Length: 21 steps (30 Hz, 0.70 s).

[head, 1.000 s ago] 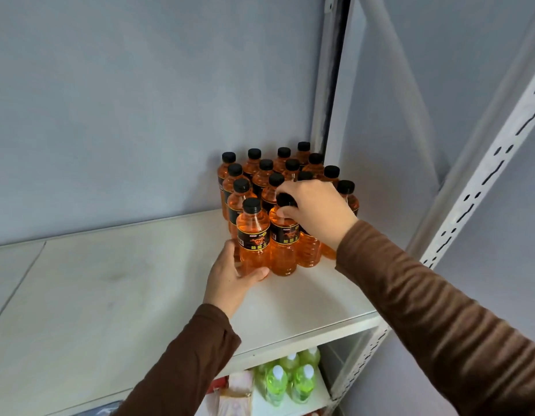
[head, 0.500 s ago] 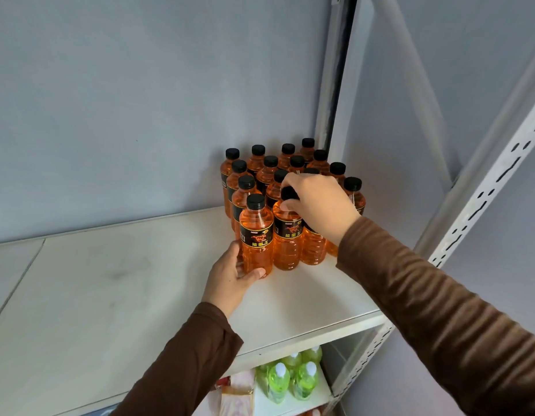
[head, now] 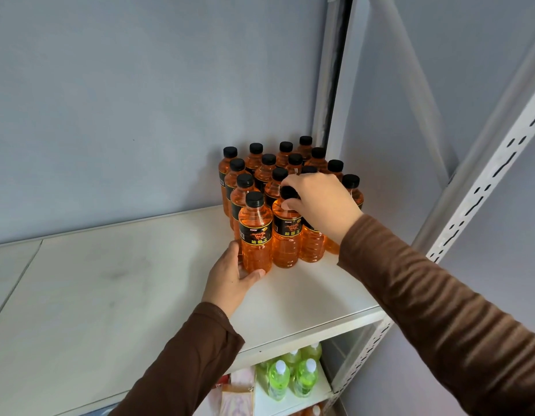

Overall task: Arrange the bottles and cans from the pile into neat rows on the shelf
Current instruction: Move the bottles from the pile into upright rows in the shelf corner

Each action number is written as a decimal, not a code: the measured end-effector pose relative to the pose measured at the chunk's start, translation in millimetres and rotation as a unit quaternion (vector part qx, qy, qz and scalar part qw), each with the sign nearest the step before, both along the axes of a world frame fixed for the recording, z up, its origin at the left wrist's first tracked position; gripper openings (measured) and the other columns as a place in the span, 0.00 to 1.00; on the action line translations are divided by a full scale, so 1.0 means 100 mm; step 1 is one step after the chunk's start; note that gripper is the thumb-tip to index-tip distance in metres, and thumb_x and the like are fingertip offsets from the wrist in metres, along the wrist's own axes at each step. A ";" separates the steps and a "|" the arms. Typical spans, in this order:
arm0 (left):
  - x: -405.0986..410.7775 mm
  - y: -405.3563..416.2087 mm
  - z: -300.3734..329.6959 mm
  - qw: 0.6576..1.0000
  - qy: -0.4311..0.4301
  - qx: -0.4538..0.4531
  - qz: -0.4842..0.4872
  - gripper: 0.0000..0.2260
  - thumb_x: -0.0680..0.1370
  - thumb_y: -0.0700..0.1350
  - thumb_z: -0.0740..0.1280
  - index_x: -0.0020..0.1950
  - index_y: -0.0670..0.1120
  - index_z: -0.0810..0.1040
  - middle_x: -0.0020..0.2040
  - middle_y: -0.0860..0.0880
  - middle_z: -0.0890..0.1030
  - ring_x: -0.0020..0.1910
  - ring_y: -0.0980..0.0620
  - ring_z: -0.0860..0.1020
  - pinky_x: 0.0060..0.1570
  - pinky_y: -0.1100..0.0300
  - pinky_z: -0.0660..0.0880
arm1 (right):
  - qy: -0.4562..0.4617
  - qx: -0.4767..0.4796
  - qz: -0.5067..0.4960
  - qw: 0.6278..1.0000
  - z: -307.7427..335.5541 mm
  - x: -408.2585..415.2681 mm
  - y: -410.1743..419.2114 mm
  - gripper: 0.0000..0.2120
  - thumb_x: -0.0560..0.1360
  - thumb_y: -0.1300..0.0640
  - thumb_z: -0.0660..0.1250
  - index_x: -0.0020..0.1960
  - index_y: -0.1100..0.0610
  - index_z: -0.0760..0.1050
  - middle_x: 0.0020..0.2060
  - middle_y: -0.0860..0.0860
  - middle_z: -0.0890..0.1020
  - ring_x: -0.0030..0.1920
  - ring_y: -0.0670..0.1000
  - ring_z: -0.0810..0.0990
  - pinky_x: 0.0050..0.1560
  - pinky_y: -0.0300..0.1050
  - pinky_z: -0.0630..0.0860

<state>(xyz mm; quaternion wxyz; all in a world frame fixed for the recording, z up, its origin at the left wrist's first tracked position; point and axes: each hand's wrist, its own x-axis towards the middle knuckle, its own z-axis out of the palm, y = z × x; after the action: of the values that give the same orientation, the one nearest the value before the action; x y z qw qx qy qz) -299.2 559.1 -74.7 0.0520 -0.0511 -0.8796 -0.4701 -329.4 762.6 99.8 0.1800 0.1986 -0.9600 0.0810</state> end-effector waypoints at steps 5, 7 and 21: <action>0.01 0.01 0.02 1.000 0.001 -0.007 0.005 0.28 0.72 0.56 0.75 0.67 0.60 0.64 0.65 0.54 0.77 0.58 0.56 0.80 0.60 0.53 0.78 | -0.010 -0.003 -0.005 1.000 -0.01 -0.01 -0.01 0.22 0.79 0.49 0.66 0.70 0.54 0.71 0.56 0.55 0.82 0.53 0.56 0.82 0.51 0.49 0.80; 0.02 0.02 0.04 1.000 -0.001 -0.010 0.005 0.28 0.72 0.56 0.75 0.67 0.60 0.64 0.65 0.54 0.77 0.58 0.56 0.80 0.60 0.53 0.78 | -0.010 -0.004 -0.006 1.000 -0.02 -0.01 -0.01 0.22 0.79 0.49 0.67 0.70 0.53 0.71 0.56 0.55 0.82 0.53 0.56 0.82 0.51 0.49 0.80; 0.30 -0.44 0.52 0.963 0.055 -0.265 0.014 0.29 0.76 0.54 0.70 0.75 0.51 0.65 0.71 0.51 0.71 0.69 0.51 0.69 0.68 0.57 0.66 | 0.094 -0.050 0.043 0.993 -0.07 0.31 -0.10 0.22 0.78 0.50 0.67 0.71 0.53 0.72 0.65 0.51 0.76 0.63 0.54 0.72 0.58 0.47 0.75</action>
<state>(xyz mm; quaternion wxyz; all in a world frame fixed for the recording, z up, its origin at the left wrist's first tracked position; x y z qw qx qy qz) -269.4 515.3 -22.8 0.0913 -0.0766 -0.9692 -0.2157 -298.8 752.6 93.1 0.2754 0.2367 -0.9242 0.1178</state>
